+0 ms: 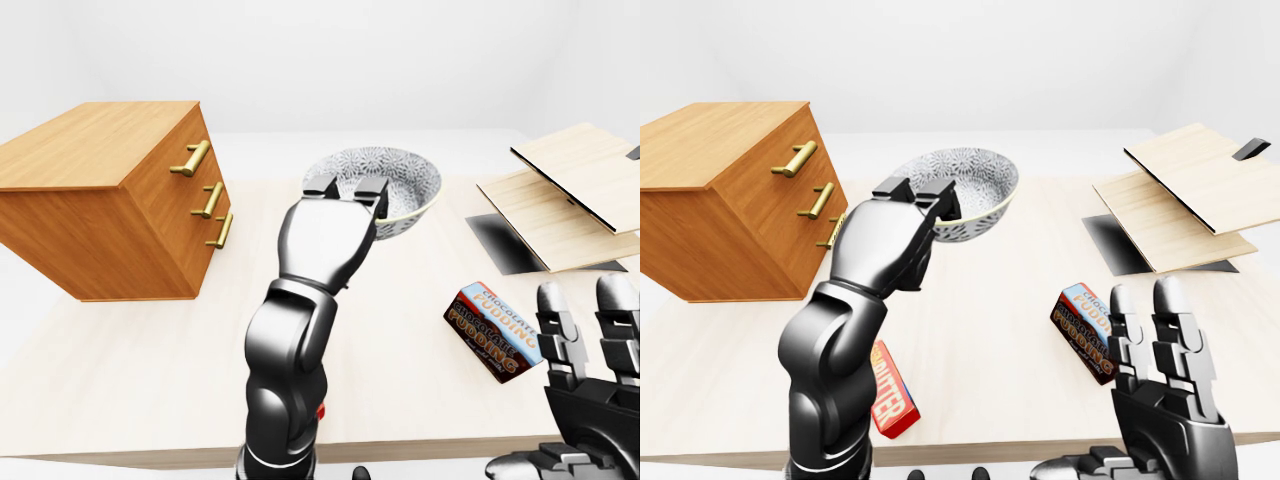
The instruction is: Close the top drawer of the cabinet and put the bowl on top of it.
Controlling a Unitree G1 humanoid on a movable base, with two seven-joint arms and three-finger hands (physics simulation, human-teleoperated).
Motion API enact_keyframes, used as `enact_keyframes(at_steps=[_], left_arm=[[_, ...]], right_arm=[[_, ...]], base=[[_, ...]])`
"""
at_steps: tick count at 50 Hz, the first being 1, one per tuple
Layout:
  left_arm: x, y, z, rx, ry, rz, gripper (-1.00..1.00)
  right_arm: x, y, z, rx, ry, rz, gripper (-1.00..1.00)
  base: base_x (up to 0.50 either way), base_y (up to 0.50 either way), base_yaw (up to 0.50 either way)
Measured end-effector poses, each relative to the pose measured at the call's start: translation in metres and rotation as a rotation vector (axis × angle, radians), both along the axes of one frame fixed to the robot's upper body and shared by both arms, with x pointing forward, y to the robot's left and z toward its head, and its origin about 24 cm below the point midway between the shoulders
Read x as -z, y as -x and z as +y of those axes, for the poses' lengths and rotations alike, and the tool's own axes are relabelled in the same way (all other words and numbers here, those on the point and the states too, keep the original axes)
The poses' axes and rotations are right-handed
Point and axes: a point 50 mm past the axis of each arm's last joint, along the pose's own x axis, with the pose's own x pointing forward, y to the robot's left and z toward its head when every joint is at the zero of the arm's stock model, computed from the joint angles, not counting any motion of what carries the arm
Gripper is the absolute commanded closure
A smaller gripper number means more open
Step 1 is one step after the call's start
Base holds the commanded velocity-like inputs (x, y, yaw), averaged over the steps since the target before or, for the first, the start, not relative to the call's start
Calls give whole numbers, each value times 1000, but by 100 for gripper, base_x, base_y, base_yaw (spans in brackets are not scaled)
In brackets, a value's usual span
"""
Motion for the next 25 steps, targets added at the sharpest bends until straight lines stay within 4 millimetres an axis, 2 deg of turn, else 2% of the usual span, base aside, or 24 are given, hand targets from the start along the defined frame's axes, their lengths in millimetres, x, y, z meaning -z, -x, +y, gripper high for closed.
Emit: enact_keyframes(at_steps=[13,25], left_arm=[[-44,-2,15,-46,28,-176,100],[-70,-7,29,-84,10,-289,100]], right_arm=[[-1,1,0,-1,-2,-1,-100],[-3,1,1,-1,6,-8,-100]], base=[[0,0,0],[0,0,0]])
